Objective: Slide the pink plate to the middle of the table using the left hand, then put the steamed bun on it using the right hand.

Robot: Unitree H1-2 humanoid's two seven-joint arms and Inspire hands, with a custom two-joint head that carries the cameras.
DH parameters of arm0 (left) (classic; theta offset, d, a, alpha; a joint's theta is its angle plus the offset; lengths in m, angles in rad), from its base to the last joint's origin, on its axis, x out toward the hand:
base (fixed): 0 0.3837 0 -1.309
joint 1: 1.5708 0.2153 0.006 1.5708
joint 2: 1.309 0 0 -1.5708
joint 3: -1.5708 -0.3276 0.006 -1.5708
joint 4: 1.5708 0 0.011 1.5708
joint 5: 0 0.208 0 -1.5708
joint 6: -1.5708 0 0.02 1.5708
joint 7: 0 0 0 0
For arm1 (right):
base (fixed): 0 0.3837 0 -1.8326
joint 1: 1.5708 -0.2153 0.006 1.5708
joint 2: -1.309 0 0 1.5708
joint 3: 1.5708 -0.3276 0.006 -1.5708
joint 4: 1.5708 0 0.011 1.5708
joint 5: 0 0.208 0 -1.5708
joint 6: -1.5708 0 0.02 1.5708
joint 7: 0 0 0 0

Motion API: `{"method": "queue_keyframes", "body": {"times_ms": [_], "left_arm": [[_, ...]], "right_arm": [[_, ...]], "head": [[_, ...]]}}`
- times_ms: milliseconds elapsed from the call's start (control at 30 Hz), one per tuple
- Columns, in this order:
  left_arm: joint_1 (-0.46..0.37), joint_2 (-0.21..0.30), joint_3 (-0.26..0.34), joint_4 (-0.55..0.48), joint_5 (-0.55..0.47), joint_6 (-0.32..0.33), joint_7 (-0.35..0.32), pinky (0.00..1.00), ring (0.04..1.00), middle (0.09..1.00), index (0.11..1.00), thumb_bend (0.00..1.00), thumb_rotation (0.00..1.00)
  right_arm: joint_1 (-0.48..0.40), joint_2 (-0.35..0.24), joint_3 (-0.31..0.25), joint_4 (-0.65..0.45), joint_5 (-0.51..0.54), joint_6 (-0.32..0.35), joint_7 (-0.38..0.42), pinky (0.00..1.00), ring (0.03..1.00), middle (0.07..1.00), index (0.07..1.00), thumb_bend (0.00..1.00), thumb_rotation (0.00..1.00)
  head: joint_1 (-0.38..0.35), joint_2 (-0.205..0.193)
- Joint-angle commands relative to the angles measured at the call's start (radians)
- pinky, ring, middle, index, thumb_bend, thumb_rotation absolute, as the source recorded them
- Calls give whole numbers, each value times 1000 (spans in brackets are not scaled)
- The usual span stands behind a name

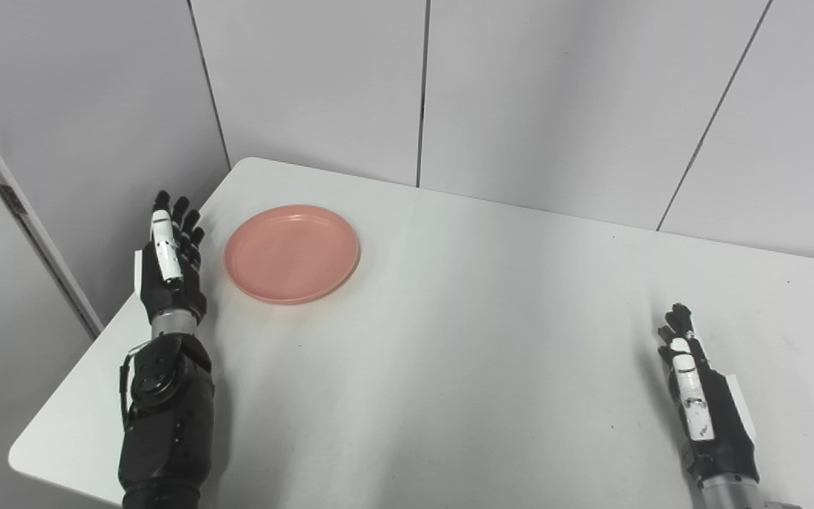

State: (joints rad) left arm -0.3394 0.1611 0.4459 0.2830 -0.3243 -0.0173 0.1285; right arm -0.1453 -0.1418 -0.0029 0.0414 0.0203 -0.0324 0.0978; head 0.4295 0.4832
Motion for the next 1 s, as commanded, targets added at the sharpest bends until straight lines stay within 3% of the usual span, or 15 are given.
{"method": "queue_keyframes", "body": {"times_ms": [0,567,967], "left_arm": [[-42,34,-4,5,-3,-24,-7,974,948,958,970,410,1000],[-70,50,-10,205,-44,-57,-51,983,959,964,969,403,1000],[-80,28,-70,258,-31,-35,-65,938,935,946,949,398,1000]], "right_arm": [[19,-2,-4,-7,-2,-1,-2,1000,983,998,1000,191,1000],[18,-1,-3,-5,-7,0,-2,1000,986,999,1000,187,1000],[19,4,1,-8,-15,-3,-9,1000,980,993,1000,178,1000]], "head": [[-2,0],[-7,2],[-19,2]]}}
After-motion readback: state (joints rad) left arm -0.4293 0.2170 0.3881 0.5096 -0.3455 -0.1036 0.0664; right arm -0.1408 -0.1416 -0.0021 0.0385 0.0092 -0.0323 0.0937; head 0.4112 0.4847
